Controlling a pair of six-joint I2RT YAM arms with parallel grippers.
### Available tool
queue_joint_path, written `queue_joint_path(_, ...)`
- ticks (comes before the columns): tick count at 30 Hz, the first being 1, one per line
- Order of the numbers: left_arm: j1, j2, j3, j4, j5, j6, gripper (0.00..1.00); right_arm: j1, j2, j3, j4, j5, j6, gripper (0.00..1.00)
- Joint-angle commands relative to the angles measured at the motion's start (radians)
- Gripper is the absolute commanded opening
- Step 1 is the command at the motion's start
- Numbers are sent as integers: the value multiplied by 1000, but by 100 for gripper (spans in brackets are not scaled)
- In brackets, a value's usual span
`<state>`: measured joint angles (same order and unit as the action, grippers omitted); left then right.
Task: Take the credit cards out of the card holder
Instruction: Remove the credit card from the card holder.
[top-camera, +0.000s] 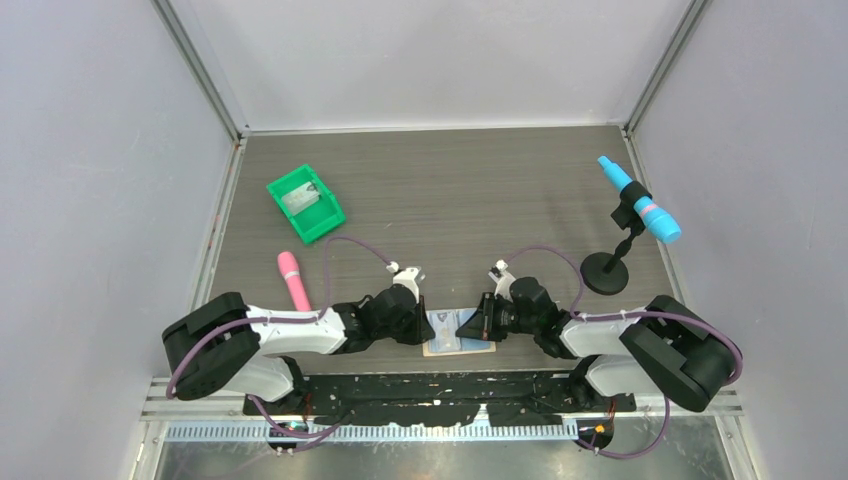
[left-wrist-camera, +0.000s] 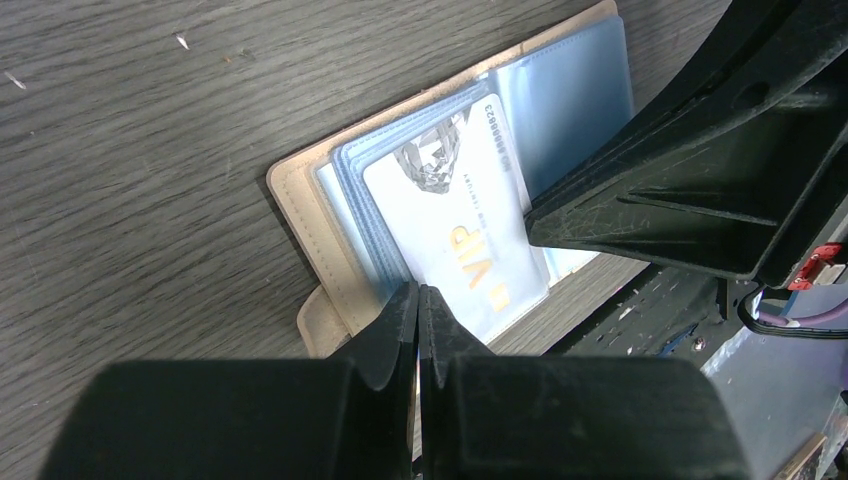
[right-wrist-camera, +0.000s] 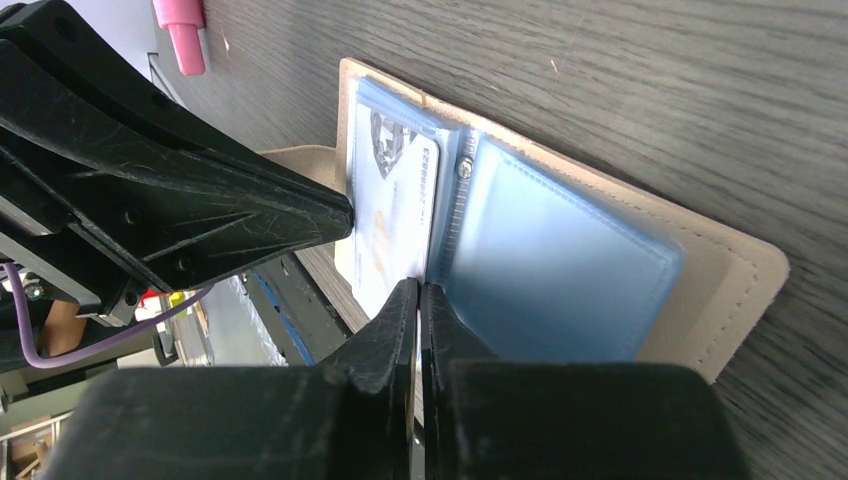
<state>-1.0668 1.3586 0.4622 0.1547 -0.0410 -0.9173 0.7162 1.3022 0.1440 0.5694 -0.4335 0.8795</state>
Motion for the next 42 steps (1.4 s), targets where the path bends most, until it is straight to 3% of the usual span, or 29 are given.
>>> queue_joint_path(1, -4, 16, 2, -18, -26, 3, 1, 7, -38, 16, 13, 11, -18, 5)
queue_joint_path(6, -4, 1, -2, -48, -47, 17, 1, 5, -88, 24, -68, 9, -54, 5)
queue_joint_path(21, -3, 15, -13, -43, -57, 24, 1, -67, -157, -12, -102, -56, -78, 5)
queue_joint_path(25, -3, 20, -14, -38, -54, 23, 1, -71, -146, -3, -106, -79, -84, 12)
queue_joint_path(28, -3, 18, -16, -35, -54, 21, 1, -71, -133, -10, -54, -97, -57, 6)
queue_joint_path(32, -3, 16, -16, -36, -54, 21, 1, -71, -118, -19, -3, -112, -29, 5)
queue_joint_path(35, -3, 18, -16, -39, -55, 21, 1, -73, -112, -22, 9, -112, -16, 17)
queue_joint_path(37, -3, 18, -16, -41, -57, 21, 1, -73, -111, -27, 23, -116, -10, 7)
queue_joint_path(42, -4, 23, -9, -58, -65, 23, 1, -89, -128, -38, 37, -117, 8, 5)
